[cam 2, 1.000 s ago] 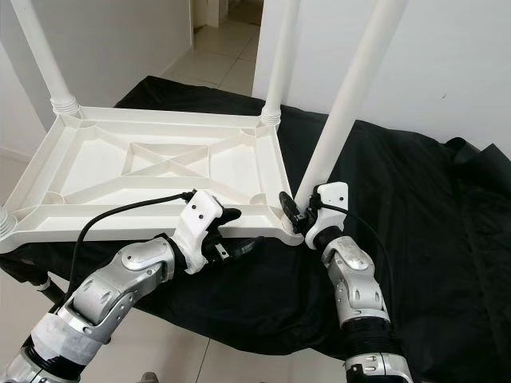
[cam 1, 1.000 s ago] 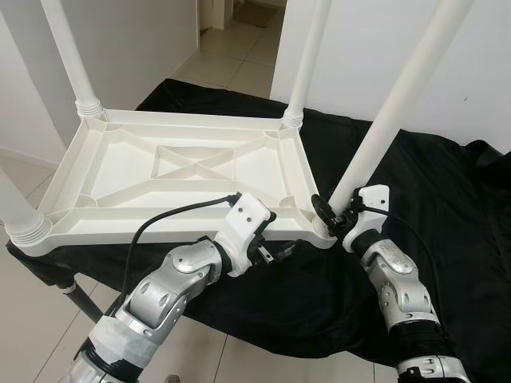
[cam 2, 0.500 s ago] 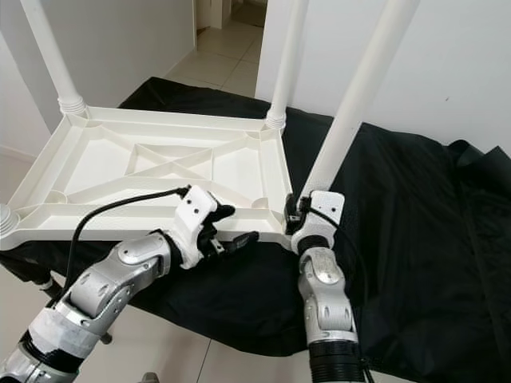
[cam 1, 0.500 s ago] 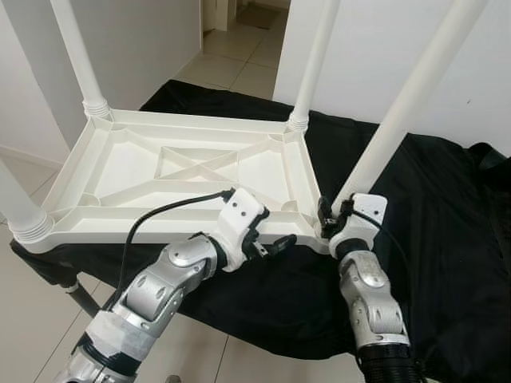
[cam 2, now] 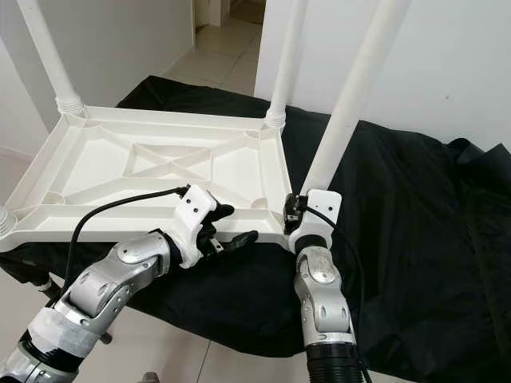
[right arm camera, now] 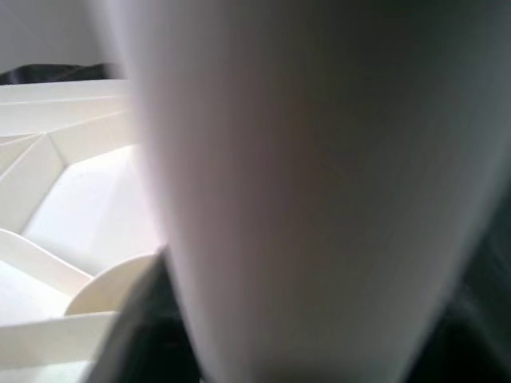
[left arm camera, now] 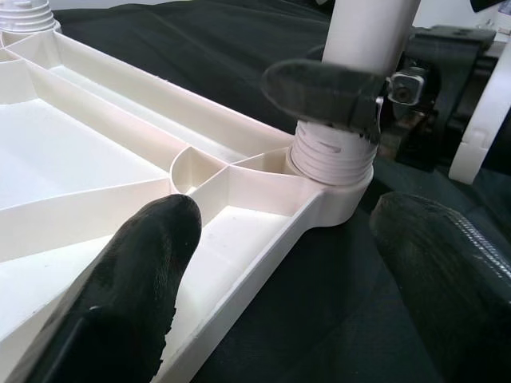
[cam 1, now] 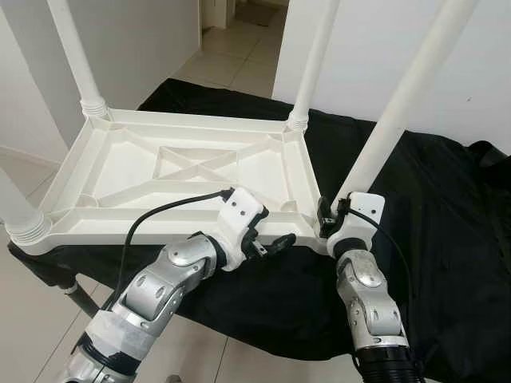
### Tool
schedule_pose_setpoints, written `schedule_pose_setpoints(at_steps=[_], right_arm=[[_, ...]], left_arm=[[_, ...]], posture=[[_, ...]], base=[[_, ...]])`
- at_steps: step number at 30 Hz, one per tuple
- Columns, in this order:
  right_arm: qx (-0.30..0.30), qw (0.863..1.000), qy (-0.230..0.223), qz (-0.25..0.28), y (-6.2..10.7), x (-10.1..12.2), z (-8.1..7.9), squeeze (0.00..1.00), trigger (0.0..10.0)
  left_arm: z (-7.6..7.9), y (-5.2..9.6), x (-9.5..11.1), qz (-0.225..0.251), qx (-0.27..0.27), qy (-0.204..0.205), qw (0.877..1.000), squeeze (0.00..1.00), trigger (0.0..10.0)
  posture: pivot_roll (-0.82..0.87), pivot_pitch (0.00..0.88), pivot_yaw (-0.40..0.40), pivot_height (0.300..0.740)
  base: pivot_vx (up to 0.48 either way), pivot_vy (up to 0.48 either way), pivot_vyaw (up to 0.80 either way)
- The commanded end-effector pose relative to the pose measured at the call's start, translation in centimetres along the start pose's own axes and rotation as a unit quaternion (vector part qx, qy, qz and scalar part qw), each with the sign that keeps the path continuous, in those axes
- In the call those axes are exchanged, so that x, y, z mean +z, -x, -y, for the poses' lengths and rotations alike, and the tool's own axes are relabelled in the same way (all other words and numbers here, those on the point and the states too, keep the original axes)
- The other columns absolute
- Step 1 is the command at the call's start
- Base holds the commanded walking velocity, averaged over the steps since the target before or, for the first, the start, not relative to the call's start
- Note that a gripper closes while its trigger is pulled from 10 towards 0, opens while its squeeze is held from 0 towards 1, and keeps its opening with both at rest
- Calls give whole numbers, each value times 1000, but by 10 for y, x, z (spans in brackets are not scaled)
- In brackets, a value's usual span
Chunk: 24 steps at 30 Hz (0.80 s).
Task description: Building children table
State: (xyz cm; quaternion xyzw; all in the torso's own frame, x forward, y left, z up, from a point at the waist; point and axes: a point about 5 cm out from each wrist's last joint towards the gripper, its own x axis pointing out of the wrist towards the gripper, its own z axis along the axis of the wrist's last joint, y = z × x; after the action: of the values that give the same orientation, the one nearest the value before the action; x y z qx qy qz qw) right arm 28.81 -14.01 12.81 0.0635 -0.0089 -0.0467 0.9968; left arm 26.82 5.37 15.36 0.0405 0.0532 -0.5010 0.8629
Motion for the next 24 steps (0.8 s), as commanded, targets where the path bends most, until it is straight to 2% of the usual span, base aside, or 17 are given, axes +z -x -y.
schedule_pose_setpoints(at_steps=[1,9,14,16,18,19,20,22,24], right_arm=[[-1,999,-25,-21,5,-8,-6,1000,10000],[20,1000,-4,-10,3,-4,5,1000,10000],[62,998,1,-5,2,-3,12,1000,10000],[117,993,11,-7,1,-4,16,996,10000],[139,990,16,-8,0,-5,18,996,10000],[163,986,24,-4,-3,-4,22,0,10000],[163,986,24,-4,-3,-4,22,0,10000],[199,979,39,0,-8,-1,27,0,10000],[199,979,39,0,-8,-1,27,0,10000]], left_arm=[[2,0,-1,-5,-26,-2,1000,0,10000],[2,1,-1,-4,-23,-2,1000,0,10000],[2,1,-1,-4,-23,-1,1000,0,10000],[2,0,-1,-4,-24,-1,1000,0,10000],[3,0,0,-4,-25,-1,1000,0,10000],[3,-1,0,-4,-27,-2,1000,0,10000],[3,-1,0,-4,-27,-2,1000,0,10000],[3,-1,1,-3,-28,-3,1000,0,10000],[3,-1,1,-3,-28,-3,1000,0,10000]], posture=[[0,0,-91,740],[3,0,-95,740],[2,0,-94,740],[-3,0,-86,740],[-3,0,-85,740],[0,0,-84,740],[0,0,-84,740],[1,0,-84,740],[1,0,-84,740]], base=[[0,0,0],[0,0,0],[0,0,0],[0,0,0],[0,0,0],[0,0,0],[0,0,0],[0,0,0],[0,0,0]])
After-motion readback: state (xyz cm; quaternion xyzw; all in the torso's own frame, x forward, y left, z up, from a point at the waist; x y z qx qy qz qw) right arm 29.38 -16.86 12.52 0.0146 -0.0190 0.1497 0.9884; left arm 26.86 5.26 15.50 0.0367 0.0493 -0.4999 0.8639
